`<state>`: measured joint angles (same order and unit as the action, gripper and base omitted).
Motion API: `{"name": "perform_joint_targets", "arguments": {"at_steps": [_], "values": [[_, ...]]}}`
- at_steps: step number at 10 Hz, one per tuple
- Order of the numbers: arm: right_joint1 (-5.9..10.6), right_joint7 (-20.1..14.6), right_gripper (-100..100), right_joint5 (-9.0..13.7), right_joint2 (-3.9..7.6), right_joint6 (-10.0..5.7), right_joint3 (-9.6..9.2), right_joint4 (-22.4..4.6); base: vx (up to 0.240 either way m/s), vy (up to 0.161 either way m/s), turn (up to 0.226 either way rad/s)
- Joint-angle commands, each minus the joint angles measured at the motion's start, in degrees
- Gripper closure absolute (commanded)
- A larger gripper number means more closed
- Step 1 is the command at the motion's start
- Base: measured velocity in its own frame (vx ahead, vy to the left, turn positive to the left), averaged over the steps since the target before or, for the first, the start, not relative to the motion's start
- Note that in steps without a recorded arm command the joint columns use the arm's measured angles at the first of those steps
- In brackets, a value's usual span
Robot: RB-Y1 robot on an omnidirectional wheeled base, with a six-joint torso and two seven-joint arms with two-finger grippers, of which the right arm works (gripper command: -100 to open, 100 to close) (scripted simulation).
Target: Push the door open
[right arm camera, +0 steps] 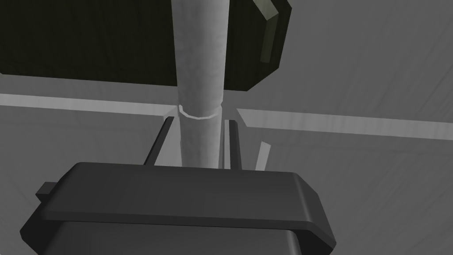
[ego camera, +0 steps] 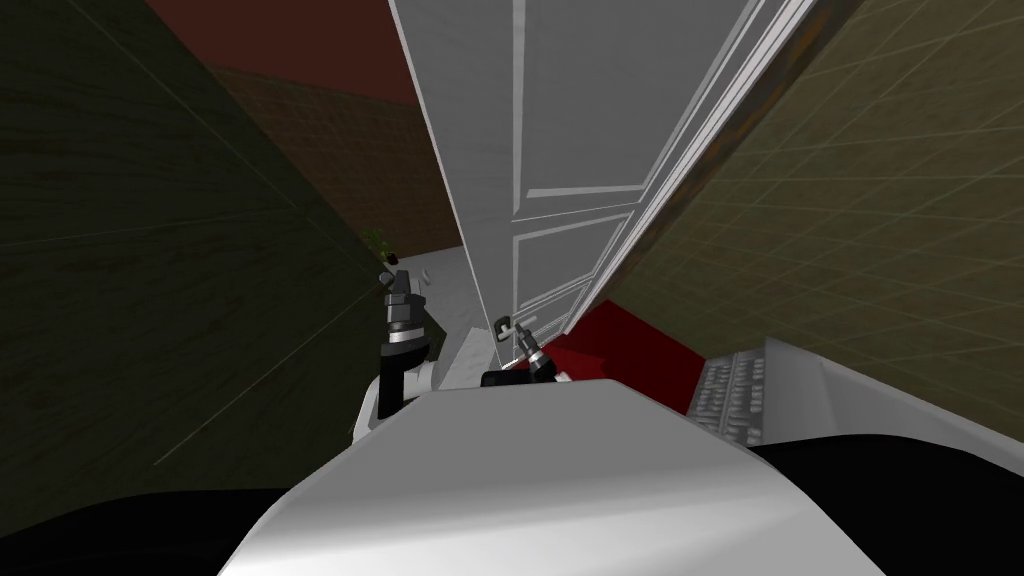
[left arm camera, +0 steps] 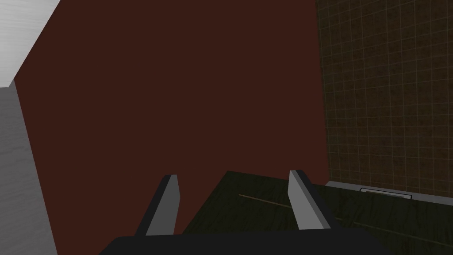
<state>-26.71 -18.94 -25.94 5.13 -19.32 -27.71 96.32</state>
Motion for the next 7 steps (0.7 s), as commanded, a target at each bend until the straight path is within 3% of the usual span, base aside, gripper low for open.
{"name": "perform_joint_targets", "arguments": {"at_steps": [1, 7], "values": [[0.16, 0.22, 100, 0.19, -0.17, -0.03, 0.64, 0.27, 0.146, 0.146, -0.044], [1.92, 1.31, 100, 1.64, -1.29, 0.62, 4.79, -1.03, 0.14, 0.143, -0.075]]}}
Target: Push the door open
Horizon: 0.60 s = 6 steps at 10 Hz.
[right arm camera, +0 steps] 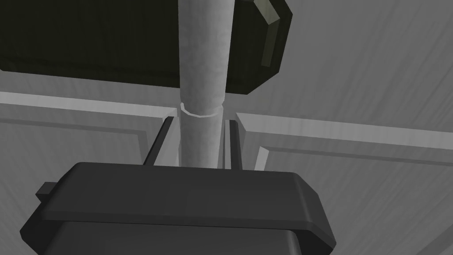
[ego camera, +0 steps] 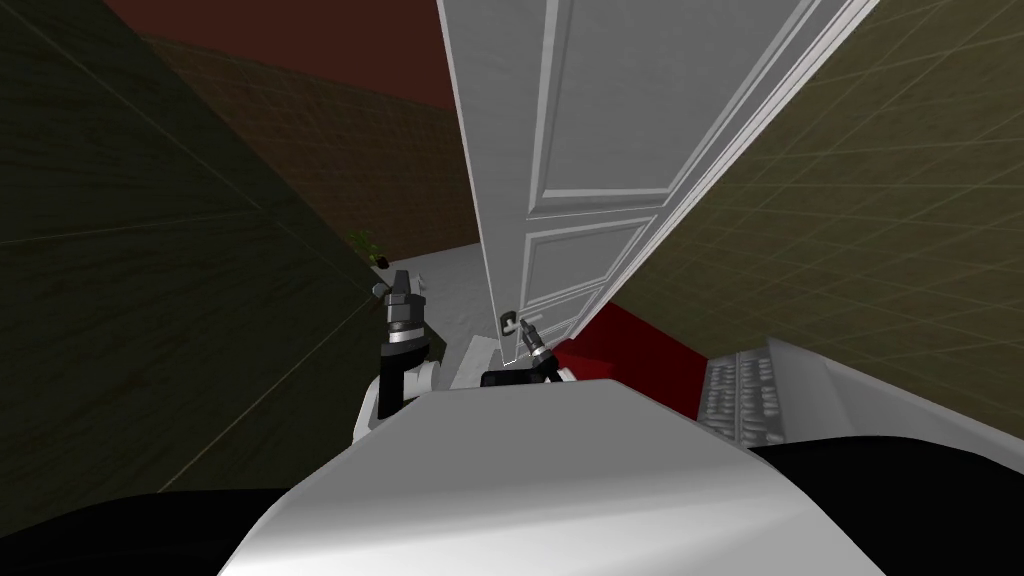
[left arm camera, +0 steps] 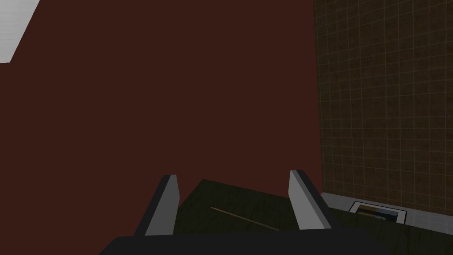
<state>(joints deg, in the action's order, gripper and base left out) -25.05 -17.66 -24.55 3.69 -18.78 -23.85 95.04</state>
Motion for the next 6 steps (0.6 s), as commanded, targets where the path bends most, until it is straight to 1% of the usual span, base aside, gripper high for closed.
{"name": "perform_joint_targets", "arguments": {"at_steps": [1, 3, 6], "values": [[0.75, 0.33, 100, 0.65, -0.25, 0.26, 2.07, -0.1, 0.139, 0.137, -0.101], [1.25, 0.64, 100, 1.06, -0.7, 0.45, 3.25, -0.47, 0.126, 0.14, -0.087], [2.0, 1.11, 100, 1.69, -1.46, 0.72, 5.02, -1.03, 0.084, 0.09, -0.053]]}}
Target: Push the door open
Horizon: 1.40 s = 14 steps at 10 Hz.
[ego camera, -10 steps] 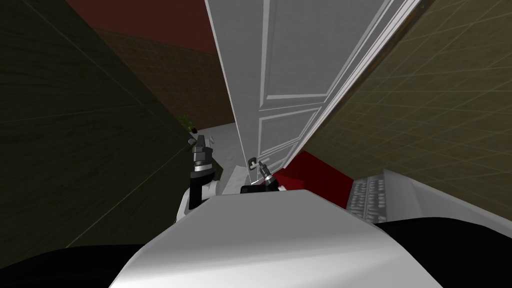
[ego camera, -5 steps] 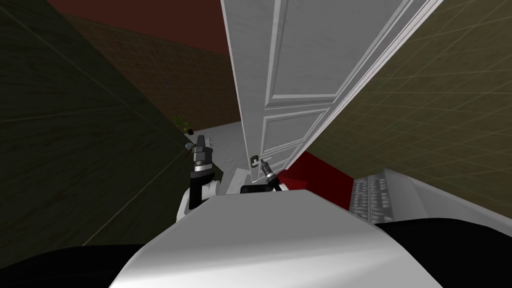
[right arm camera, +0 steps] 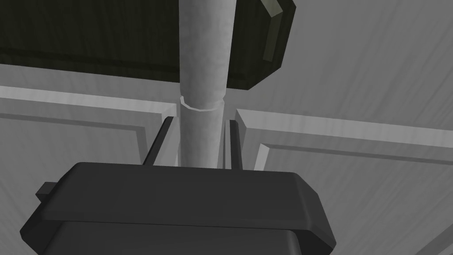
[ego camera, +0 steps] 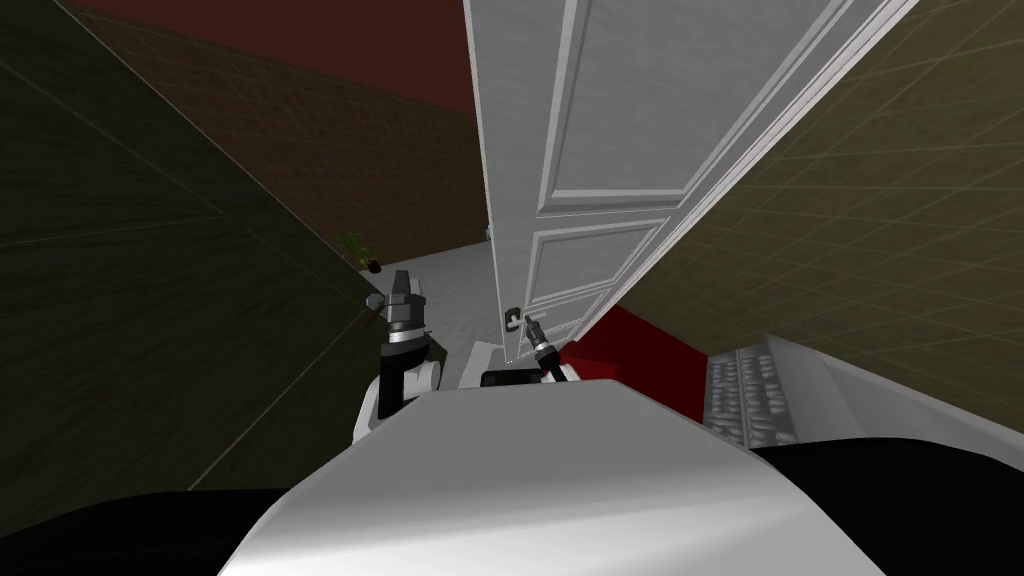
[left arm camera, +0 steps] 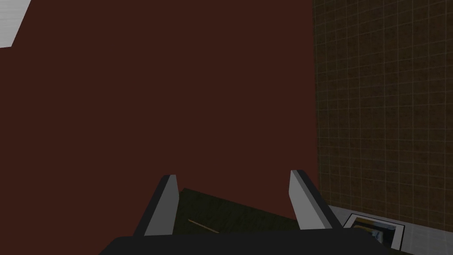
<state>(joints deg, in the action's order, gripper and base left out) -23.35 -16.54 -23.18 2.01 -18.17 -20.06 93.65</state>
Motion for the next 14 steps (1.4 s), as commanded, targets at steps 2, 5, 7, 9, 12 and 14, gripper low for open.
{"name": "perform_joint_targets", "arguments": {"at_steps": [2, 5, 7, 9, 12, 14], "values": [[0.8, 0.3, 100, 0.73, -0.34, 0.3, 2.4, 0.0, 0.091, 0.103, -0.075], [1.5, 0.74, 100, 1.31, -1.23, 0.56, 4.06, -0.52, 0.084, 0.103, -0.077], [2.15, 1.14, 100, 1.84, -2.15, 0.8, 5.58, -1.0, 0.103, 0.119, -0.069], [2.52, 1.37, 100, 2.15, -2.73, 0.93, 6.46, -1.27, 0.116, 0.146, -0.083], [3.21, 1.8, 100, 2.72, -3.97, 1.19, 8.09, -1.79, 0.131, 0.133, -0.07], [3.21, 1.9, 100, 2.78, -4.15, 1.18, 8.38, -2.3, 0.105, 0.113, -0.052]]}}
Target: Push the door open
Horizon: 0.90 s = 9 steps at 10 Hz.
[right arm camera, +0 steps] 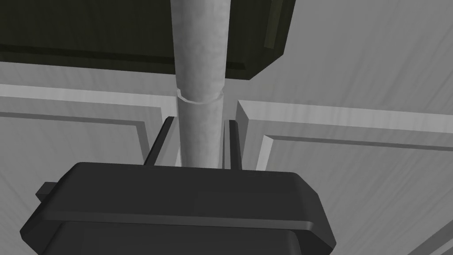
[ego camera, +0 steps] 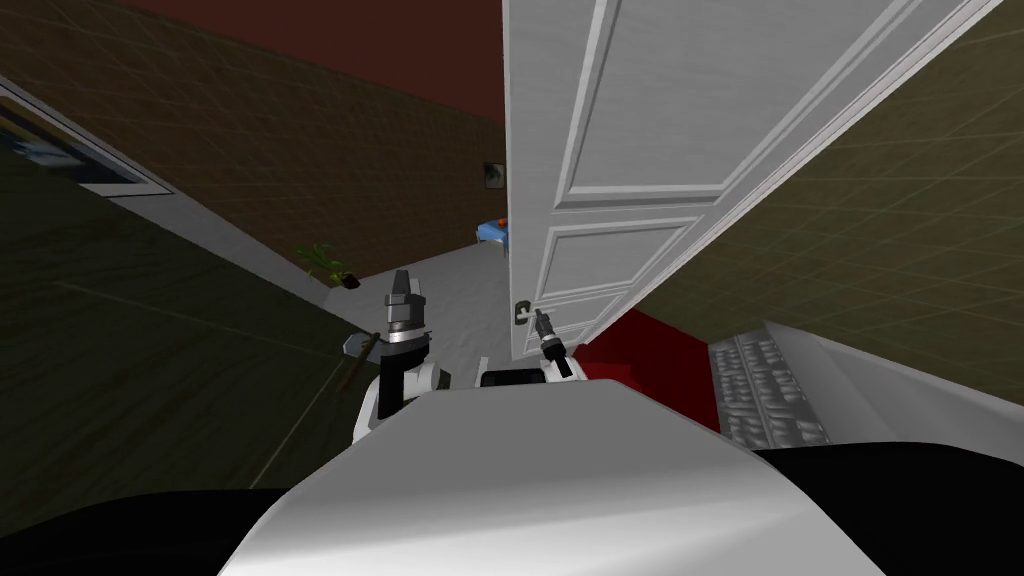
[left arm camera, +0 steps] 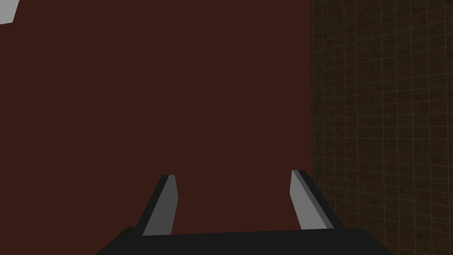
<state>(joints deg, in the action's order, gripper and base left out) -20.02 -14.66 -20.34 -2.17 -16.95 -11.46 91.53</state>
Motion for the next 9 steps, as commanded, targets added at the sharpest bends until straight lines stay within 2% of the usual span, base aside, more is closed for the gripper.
{"name": "perform_joint_targets", "arguments": {"at_steps": [1, 3, 5, 7, 9], "values": [[0.01, 0.04, 100, 0.33, 1.78, 0.02, 0.99, 0.1, 0.116, 0.074, -0.064], [0.03, 0.07, 100, 0.69, 2.87, 0.04, 2.06, 0.2, 0.175, 0.128, -0.095], [0.05, 0.12, 100, 1.11, 3.37, 0.06, 3.31, 0.32, 0.189, 0.114, -0.076], [0.07, 0.17, 100, 1.55, 3.09, 0.09, 4.61, 0.45, 0.179, 0.124, -0.096], [0.09, 0.21, 100, 1.94, 2.09, 0.11, 5.79, 0.56, 0.186, 0.136, -0.097]]}}
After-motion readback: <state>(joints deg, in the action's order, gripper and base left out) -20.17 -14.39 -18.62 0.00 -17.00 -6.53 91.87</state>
